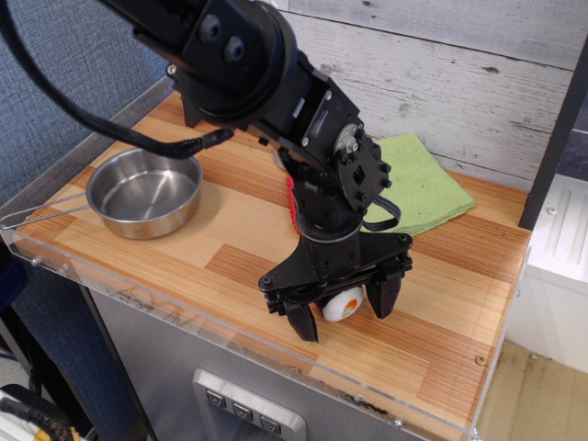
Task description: Place the sushi in front of the green cloth.
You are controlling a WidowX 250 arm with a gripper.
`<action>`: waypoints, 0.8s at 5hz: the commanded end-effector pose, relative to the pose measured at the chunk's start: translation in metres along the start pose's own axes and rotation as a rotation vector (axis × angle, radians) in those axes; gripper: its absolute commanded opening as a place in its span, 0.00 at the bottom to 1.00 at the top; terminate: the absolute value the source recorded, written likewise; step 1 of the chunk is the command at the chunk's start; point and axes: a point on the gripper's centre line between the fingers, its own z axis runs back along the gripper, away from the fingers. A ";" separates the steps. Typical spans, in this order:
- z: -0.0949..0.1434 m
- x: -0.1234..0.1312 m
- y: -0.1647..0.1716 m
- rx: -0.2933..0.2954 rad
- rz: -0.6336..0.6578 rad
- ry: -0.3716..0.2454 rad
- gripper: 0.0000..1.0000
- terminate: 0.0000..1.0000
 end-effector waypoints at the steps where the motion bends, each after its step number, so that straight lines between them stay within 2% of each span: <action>1: 0.017 0.005 0.007 -0.030 0.019 -0.026 1.00 0.00; 3: 0.072 0.024 0.009 -0.132 0.110 -0.040 1.00 0.00; 4: 0.102 0.028 0.016 -0.155 0.126 -0.067 1.00 0.00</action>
